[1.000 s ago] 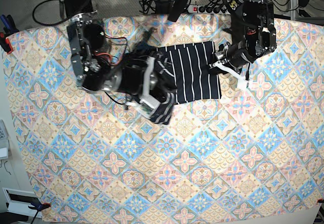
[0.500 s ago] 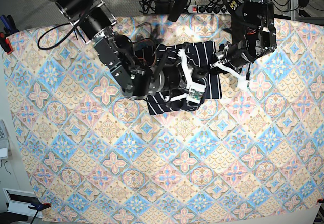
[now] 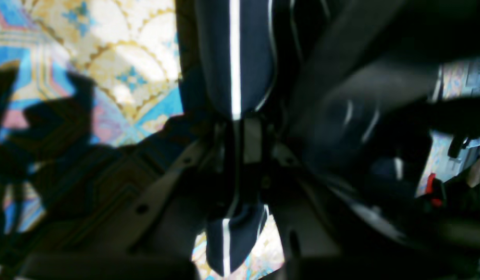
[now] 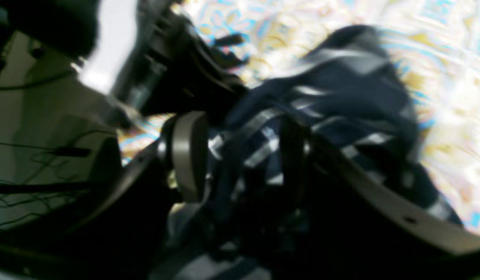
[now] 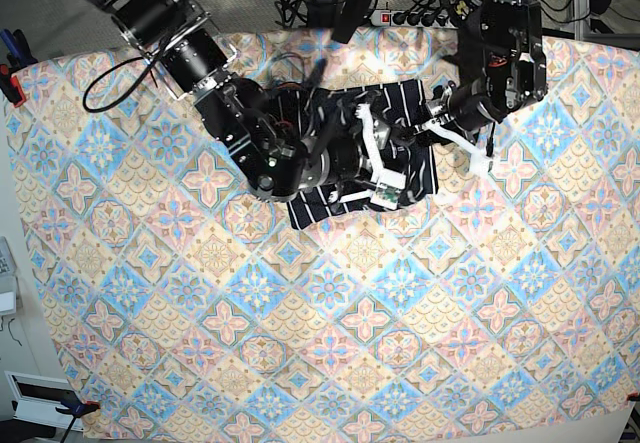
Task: Fold the T-shirt properly
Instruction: 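Grasp the strip end with the right gripper and fold it toward the left gripper, then hold the folded bundle with both grippers and rotate it on the table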
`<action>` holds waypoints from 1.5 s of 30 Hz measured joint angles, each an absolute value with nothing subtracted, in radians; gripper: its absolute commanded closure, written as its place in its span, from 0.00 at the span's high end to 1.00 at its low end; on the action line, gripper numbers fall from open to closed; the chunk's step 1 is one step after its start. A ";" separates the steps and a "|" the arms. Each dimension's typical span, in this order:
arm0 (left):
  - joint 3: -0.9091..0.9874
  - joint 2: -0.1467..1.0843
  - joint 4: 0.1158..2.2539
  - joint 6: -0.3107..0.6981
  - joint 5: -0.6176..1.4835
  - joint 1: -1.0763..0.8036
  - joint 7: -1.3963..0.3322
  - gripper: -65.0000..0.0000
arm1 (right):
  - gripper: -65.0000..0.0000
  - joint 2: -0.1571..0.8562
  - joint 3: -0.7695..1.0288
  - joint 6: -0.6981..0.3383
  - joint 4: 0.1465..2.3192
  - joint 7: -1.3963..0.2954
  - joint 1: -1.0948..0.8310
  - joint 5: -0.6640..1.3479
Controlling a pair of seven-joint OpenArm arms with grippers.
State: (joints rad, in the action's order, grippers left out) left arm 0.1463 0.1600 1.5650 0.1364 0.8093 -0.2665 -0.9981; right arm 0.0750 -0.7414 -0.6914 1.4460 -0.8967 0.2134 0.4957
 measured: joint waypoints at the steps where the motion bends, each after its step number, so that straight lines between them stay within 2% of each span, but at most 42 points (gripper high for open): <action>1: 0.146 0.164 1.565 0.136 0.809 -0.270 -0.999 0.11 | 0.47 0.078 -0.738 -0.692 1.457 -0.902 0.213 0.493; 8: 0.152 0.202 1.666 0.135 0.805 -0.296 -1.002 0.30 | 0.47 0.092 -0.583 -0.695 1.569 -0.890 0.173 0.505; 18: 0.208 0.216 1.725 0.128 0.865 -0.324 -1.007 0.32 | 0.47 0.194 -0.422 -0.695 1.582 -0.894 0.111 0.498; 22: 0.202 0.200 1.888 0.144 0.916 -0.396 -1.011 0.32 | 0.47 0.207 -0.406 -0.695 1.582 -0.907 0.120 0.404; 24: 0.223 0.202 1.939 0.144 0.907 -0.428 -1.007 0.29 | 0.45 0.208 -0.412 -0.696 1.581 -0.912 0.142 0.344; 26: 0.220 0.217 1.953 0.131 0.894 -0.451 -1.003 0.21 | 0.39 0.200 -0.425 -0.695 1.581 -0.900 0.169 0.294; 29: 0.162 0.261 1.953 0.133 0.896 -0.472 -1.011 0.11 | 0.22 0.199 -0.486 -0.696 1.580 -0.891 0.200 0.218; 31: 0.105 0.291 1.958 0.137 0.899 -0.471 -1.009 0.11 | 0.10 0.199 -0.535 -0.702 1.550 -0.885 0.223 0.183; 33: 0.040 0.318 1.958 0.136 0.890 -0.471 -1.001 0.10 | 0.04 0.197 -0.572 -0.704 1.497 -0.886 0.251 0.153; 37: -0.064 0.350 1.958 0.136 0.891 -0.453 -1.013 0.09 | 0.03 0.162 -0.618 -0.696 1.398 -0.846 0.302 0.105; 40: -0.121 0.350 1.959 0.136 0.895 -0.428 -1.013 0.00 | 0.03 0.138 -0.636 -0.704 1.320 -0.760 0.321 0.066; 45: -0.178 0.352 1.957 0.134 0.845 -0.405 -1.083 0.00 | 0.03 0.105 -0.634 -0.696 1.160 -0.683 0.362 0.023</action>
State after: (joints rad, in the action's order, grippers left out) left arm -0.1776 0.3519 1.9568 0.1341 0.8448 -0.4046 -1.0828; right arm 0.1051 -0.6338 -0.6964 1.1603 -0.6834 0.3618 0.0235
